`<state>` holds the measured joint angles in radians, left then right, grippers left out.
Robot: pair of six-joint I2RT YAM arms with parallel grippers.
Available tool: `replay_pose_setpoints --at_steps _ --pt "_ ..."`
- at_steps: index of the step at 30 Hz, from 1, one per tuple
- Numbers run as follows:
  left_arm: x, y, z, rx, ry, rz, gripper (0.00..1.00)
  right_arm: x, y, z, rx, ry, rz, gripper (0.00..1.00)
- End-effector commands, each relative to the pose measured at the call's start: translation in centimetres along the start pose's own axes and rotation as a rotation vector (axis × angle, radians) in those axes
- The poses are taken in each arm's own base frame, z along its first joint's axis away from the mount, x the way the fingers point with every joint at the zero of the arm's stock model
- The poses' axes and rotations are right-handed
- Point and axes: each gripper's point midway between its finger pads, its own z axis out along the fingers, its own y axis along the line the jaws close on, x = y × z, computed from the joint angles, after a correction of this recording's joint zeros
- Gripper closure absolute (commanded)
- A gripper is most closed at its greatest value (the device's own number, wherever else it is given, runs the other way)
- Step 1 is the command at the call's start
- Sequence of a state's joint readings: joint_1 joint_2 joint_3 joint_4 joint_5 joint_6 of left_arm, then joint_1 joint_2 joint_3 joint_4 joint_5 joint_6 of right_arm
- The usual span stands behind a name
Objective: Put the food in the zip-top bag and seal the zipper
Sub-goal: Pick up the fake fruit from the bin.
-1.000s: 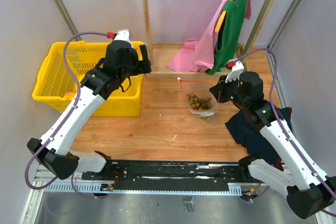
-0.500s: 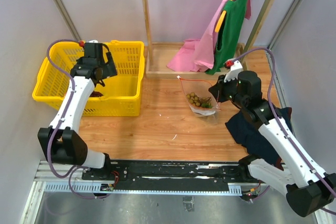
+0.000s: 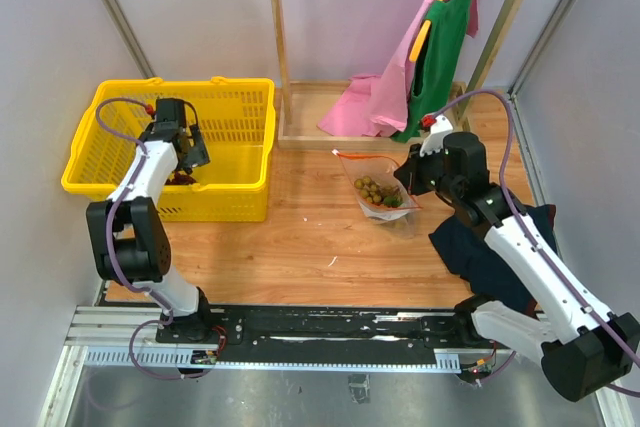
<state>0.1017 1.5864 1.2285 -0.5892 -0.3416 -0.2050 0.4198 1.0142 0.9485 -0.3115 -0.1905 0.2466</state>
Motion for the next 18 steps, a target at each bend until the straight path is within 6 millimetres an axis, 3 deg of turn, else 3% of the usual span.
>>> replay_pose_setpoints --at_steps 1,18 --pt "-0.4 1.2 1.8 -0.018 -0.012 -0.013 0.01 0.6 0.2 0.4 -0.009 0.018 0.01 0.99" --pt "3.5 3.3 8.2 -0.167 0.134 0.055 0.04 1.3 0.8 1.1 -0.05 0.033 0.021 0.99"
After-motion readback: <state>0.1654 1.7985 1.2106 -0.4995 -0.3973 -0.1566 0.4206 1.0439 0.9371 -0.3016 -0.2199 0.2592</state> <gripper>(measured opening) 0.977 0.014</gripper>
